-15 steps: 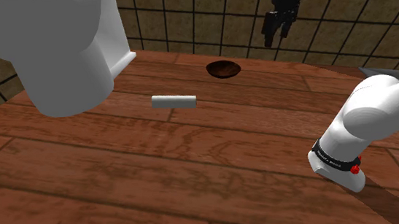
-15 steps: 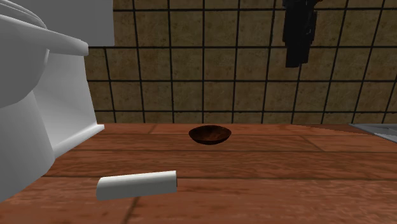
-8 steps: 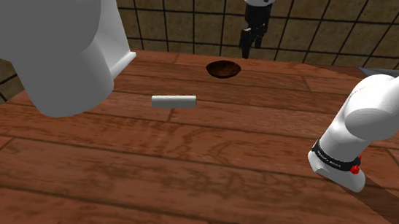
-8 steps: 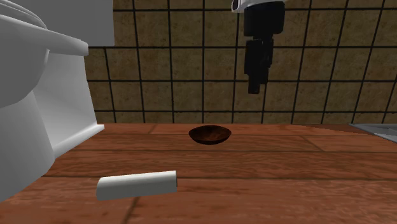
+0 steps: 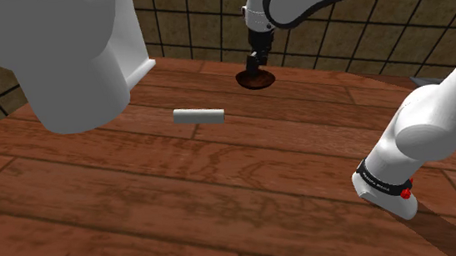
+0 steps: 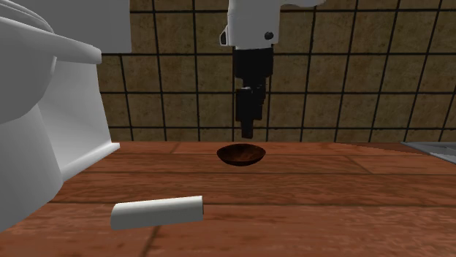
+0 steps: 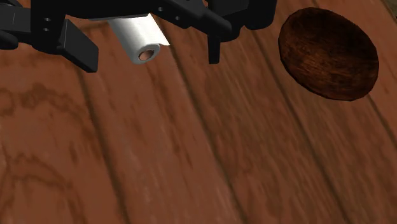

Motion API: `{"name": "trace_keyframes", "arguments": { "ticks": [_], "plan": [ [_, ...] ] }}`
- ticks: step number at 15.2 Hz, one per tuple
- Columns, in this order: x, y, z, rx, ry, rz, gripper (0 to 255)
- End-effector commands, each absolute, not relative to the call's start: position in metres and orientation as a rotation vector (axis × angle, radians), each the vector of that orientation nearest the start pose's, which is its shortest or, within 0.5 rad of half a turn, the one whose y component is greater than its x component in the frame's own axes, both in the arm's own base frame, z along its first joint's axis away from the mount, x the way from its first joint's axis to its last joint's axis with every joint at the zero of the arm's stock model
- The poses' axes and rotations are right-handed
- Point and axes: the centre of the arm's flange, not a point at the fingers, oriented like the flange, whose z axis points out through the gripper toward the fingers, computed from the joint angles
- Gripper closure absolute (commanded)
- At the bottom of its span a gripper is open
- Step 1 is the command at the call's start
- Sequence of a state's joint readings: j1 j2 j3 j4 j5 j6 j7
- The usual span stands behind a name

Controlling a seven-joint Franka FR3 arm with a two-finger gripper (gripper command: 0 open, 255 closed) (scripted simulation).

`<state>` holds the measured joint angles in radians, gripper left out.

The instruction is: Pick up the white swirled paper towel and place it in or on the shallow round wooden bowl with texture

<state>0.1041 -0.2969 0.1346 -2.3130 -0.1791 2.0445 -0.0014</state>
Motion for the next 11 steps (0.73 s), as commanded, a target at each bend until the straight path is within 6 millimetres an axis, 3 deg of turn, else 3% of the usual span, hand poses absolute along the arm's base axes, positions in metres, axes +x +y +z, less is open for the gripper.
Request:
{"name": "trace_keyframes", "arguments": {
  "ticks": [1, 11],
  "plan": [
    [0.464, 0.115, 0.446, -3.291, -0.606, -0.095, 0],
    [0.535, 0.185, 0.365, -3.245, -1.01, -0.167, 0]
  ]
}}
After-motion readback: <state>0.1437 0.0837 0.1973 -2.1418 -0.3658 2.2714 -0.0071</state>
